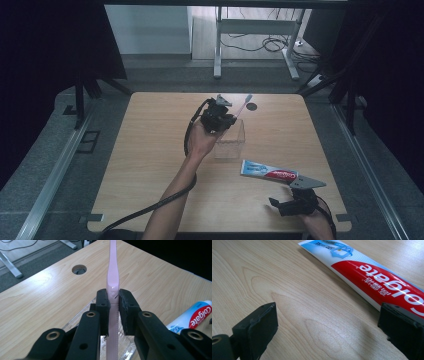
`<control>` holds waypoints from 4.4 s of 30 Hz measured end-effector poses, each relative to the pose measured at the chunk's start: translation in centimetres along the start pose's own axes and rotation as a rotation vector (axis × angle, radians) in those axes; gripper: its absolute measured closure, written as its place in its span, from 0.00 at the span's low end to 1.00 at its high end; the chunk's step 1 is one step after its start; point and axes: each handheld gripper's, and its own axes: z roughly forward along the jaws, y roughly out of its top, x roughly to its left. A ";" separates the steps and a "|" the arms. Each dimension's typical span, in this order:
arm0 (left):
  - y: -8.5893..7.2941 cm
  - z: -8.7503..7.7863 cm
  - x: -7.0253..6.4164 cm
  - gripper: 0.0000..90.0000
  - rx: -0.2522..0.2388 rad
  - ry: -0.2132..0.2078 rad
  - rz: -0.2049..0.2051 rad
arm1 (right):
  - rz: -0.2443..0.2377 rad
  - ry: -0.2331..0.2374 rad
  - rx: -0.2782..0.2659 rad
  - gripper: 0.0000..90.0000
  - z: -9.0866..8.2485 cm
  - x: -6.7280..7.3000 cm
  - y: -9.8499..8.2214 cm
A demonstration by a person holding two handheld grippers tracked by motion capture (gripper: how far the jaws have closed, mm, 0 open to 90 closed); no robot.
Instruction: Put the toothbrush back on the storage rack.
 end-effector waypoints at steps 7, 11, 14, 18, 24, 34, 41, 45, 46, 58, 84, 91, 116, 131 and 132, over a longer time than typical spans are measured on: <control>-0.5 1.6 -0.6 0.88 0.029 0.006 0.006 | -0.002 -0.001 -0.003 0.04 0.0 0.0 0.0; -1.1 2.4 -0.5 0.88 0.043 0.006 0.004 | -0.001 0.000 -0.002 0.04 0.0 0.0 0.0; -1.3 2.6 -0.6 0.88 0.048 0.010 0.006 | -0.001 0.000 -0.002 0.04 0.0 0.0 0.0; -1.7 3.1 -0.7 0.88 0.060 0.014 0.010 | -0.002 0.000 -0.004 0.04 0.0 0.0 0.0; -2.2 3.5 -0.8 0.87 0.077 0.016 0.017 | -0.003 -0.002 -0.004 0.04 0.0 0.0 0.0; -2.7 4.1 -1.3 0.87 0.108 0.031 0.039 | -0.002 0.000 0.001 0.04 0.0 0.0 0.0; -2.9 4.6 -1.7 0.87 0.142 0.036 0.053 | 0.001 0.001 0.006 0.04 0.0 0.0 0.0; -3.0 4.8 -1.9 0.87 0.158 0.048 0.070 | 0.002 0.000 0.009 0.04 0.0 0.0 0.0; -3.1 4.8 -2.0 0.87 0.162 0.051 0.074 | 0.002 0.000 0.009 0.04 0.0 0.0 0.0; -3.3 5.2 -2.3 0.94 0.204 0.060 0.110 | 0.002 0.003 0.014 0.04 0.1 0.0 -0.1; -2.6 3.2 -2.2 0.71 0.139 0.034 0.074 | 0.000 0.003 0.014 0.04 0.2 0.0 -0.1; -2.4 2.5 -2.5 0.64 0.118 0.026 0.070 | 0.001 0.004 0.015 0.04 0.2 0.0 -0.1; -3.2 0.3 -2.2 0.30 0.058 0.012 0.066 | -0.002 0.000 0.012 0.04 0.1 0.0 0.0; -4.0 -1.5 -1.5 0.24 0.043 -0.070 0.008 | -0.003 -0.004 0.011 0.04 0.1 0.0 0.0; -4.1 -1.6 -1.4 0.24 0.044 -0.079 0.006 | -0.003 -0.004 0.012 0.04 0.1 0.0 0.0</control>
